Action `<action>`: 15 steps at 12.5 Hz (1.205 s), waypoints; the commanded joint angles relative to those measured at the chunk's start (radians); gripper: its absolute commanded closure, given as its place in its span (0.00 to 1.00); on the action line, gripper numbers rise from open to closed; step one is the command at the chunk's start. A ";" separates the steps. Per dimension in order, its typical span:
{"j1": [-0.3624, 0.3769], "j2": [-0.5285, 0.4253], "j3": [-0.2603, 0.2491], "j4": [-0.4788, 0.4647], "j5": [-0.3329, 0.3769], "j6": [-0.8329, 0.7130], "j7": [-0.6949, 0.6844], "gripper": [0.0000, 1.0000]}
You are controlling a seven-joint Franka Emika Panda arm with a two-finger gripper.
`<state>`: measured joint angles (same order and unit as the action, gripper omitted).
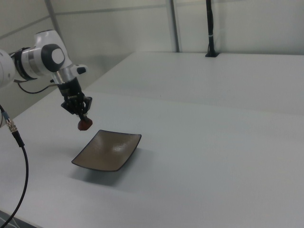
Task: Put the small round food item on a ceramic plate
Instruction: 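Carry the food item over the brown plate and lower it onto it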
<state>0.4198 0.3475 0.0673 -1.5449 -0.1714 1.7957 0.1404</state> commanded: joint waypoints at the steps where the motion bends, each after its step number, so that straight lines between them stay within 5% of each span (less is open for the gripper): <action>1: 0.013 -0.050 -0.086 -0.033 0.020 -0.024 -0.074 0.91; 7: -0.036 -0.050 -0.119 -0.136 0.012 -0.012 -0.122 0.87; 9: -0.048 -0.041 -0.121 -0.141 0.006 -0.009 -0.122 0.62; 10: -0.050 -0.032 -0.121 -0.152 -0.003 -0.007 -0.121 0.23; 11: -0.050 -0.030 -0.121 -0.152 -0.011 -0.007 -0.117 0.04; 15: -0.049 -0.036 -0.121 -0.147 -0.019 -0.002 -0.110 0.00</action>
<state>0.3608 0.3304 -0.0449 -1.6786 -0.1770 1.7807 0.0417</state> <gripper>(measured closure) 0.216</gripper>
